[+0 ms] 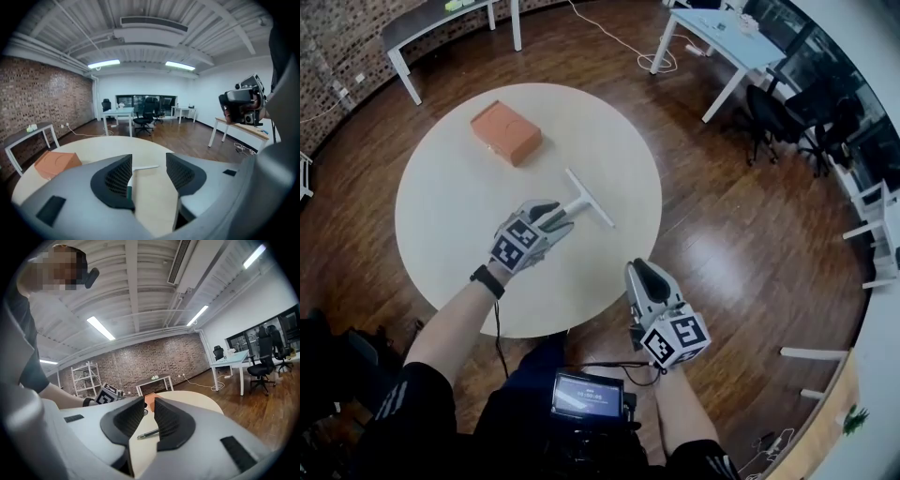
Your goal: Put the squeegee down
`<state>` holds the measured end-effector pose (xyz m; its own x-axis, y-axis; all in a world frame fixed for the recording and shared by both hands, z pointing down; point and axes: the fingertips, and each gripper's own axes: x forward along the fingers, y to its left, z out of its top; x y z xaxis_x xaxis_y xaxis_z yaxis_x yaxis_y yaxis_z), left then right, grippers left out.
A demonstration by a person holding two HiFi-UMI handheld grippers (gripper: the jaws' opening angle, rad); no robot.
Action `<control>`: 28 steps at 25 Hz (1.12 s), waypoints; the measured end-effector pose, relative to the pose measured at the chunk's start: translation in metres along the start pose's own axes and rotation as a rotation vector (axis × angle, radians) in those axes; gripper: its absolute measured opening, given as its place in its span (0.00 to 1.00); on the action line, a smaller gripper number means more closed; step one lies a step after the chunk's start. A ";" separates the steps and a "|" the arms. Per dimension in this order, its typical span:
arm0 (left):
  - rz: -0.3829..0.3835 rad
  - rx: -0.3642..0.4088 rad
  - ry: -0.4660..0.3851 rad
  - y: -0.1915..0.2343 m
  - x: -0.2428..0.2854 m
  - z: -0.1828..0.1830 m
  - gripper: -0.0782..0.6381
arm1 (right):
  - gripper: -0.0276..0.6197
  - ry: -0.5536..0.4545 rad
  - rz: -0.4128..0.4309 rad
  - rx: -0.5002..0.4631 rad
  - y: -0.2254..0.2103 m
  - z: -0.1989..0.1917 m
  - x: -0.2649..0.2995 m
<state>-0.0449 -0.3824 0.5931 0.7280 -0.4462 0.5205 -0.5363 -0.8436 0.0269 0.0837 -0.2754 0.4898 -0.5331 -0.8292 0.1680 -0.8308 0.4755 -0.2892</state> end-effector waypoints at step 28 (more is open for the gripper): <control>0.087 0.010 -0.187 -0.327 -0.274 -0.053 0.43 | 0.11 -0.041 0.122 -0.027 0.176 -0.055 -0.239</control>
<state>-0.0915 0.0314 0.4869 0.7458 -0.5648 0.3532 -0.5973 -0.8017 -0.0206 0.0563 0.0230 0.4506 -0.6241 -0.7757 0.0939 -0.7643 0.5811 -0.2797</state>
